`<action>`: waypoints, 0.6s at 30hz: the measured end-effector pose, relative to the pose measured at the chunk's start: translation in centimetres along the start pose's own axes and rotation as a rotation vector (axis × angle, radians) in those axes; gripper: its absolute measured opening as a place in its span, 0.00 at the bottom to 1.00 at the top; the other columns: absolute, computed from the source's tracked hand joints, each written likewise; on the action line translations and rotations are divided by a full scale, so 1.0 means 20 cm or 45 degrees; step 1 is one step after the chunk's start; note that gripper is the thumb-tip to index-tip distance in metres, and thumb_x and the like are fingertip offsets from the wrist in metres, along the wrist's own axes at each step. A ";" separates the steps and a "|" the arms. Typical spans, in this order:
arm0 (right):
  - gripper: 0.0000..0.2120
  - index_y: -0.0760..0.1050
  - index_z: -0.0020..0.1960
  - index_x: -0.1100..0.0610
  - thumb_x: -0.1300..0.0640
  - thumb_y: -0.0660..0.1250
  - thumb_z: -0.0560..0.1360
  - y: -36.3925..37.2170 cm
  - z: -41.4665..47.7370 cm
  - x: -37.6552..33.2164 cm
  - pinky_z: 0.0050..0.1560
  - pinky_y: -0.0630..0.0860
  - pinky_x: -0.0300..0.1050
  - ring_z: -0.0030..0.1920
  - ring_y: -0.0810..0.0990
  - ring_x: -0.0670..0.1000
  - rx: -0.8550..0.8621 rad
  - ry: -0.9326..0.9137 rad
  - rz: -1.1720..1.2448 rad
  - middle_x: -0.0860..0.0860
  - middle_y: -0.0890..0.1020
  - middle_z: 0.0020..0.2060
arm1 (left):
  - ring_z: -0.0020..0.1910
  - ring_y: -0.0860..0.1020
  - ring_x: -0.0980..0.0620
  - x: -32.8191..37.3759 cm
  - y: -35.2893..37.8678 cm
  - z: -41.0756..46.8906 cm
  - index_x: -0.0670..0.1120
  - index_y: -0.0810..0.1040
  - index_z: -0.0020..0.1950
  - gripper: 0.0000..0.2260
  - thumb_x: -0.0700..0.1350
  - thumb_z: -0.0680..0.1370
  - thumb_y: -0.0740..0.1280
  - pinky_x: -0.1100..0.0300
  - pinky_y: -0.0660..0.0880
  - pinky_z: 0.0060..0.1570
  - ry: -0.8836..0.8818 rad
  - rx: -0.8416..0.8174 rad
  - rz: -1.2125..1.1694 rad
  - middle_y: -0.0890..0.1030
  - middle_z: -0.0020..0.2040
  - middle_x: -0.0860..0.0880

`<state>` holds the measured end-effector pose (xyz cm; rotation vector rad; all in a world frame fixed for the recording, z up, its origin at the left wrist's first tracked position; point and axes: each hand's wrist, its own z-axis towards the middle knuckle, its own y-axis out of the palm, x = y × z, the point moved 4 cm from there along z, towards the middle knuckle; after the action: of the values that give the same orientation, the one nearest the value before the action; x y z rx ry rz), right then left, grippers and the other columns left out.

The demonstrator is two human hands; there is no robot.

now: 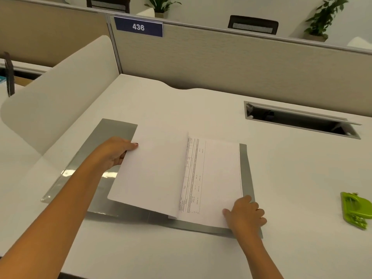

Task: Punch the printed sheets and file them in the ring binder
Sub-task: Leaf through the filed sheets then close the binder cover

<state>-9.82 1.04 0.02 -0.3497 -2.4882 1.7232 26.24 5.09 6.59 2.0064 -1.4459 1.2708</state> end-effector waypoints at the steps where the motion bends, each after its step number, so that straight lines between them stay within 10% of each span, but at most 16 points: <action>1: 0.28 0.60 0.63 0.58 0.45 0.68 0.73 0.00 0.01 0.00 0.61 0.68 0.51 0.61 0.71 0.58 -0.026 0.019 0.023 0.58 0.72 0.61 | 0.30 0.82 0.53 0.00 0.00 0.00 0.39 0.80 0.44 0.05 0.40 0.77 0.67 0.58 0.77 0.39 0.007 -0.010 -0.004 0.83 0.39 0.45; 18: 0.30 0.62 0.65 0.62 0.58 0.73 0.69 -0.02 0.07 -0.01 0.57 0.74 0.52 0.57 0.75 0.61 -0.073 0.067 0.273 0.61 0.74 0.59 | 0.31 0.83 0.53 -0.11 0.02 -0.02 0.39 0.79 0.46 0.05 0.39 0.78 0.65 0.62 0.80 0.30 0.011 -0.009 -0.092 0.84 0.38 0.46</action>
<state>-10.03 -0.48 -0.06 -0.6808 -2.5468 1.6907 25.44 6.47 4.90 2.0274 -1.3592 1.2410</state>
